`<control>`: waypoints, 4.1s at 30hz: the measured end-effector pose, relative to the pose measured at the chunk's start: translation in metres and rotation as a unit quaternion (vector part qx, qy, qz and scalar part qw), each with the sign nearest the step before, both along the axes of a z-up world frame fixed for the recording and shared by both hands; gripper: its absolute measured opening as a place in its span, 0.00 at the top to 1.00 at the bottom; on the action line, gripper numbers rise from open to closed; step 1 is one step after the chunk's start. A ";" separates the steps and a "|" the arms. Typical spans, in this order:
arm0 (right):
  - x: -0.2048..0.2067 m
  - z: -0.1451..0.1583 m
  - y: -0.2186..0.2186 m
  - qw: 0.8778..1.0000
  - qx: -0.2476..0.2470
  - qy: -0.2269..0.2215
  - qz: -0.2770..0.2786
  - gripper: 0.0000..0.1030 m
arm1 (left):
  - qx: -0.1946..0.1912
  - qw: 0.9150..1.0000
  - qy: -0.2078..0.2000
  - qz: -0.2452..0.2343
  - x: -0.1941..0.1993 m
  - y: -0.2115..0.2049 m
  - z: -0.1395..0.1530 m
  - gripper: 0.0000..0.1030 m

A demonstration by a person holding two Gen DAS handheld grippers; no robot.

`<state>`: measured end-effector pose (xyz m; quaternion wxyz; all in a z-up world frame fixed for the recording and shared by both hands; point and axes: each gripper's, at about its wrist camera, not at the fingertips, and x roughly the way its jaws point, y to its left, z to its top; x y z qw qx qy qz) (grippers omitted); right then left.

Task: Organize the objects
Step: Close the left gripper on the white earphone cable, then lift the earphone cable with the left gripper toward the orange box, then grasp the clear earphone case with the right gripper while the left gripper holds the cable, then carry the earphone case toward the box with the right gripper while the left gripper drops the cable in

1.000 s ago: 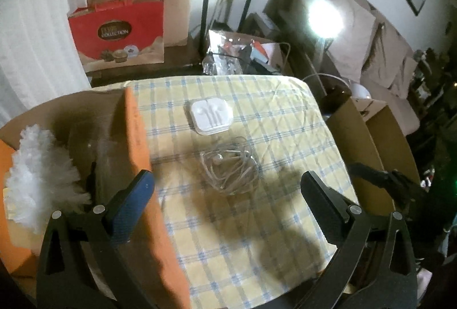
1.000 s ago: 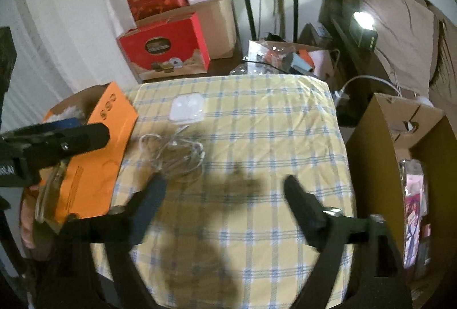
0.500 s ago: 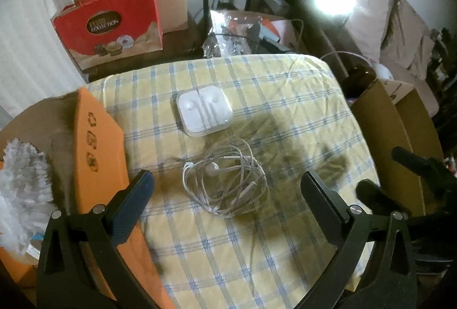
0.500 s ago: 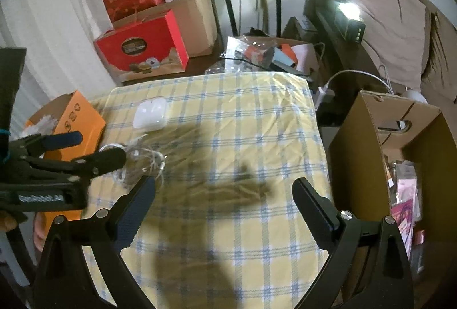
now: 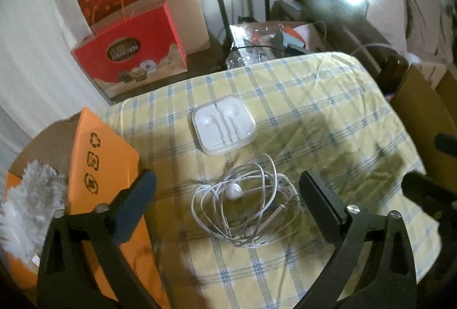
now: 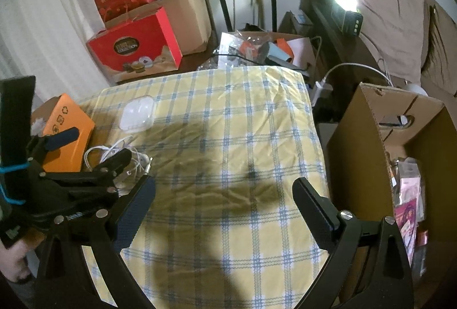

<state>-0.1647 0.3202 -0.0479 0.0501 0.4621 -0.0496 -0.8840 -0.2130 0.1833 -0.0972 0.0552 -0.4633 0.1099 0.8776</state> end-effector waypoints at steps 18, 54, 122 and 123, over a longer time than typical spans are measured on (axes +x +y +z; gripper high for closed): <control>0.004 -0.004 -0.004 1.000 -0.012 -0.006 0.004 0.05 | -0.006 0.999 -0.034 -0.007 -0.004 0.002 -0.026 0.79; 0.034 0.049 -0.028 0.999 -0.013 0.033 0.027 0.10 | 0.177 0.981 0.059 -0.048 0.065 -0.044 0.139 0.96; -0.088 0.017 -0.156 0.995 0.032 0.007 0.090 0.38 | 0.219 0.966 0.133 0.031 0.101 -0.231 0.195 0.96; -0.082 0.025 -0.159 0.995 0.032 0.012 0.096 0.38 | 0.218 0.966 0.134 0.034 0.103 -0.235 0.196 0.96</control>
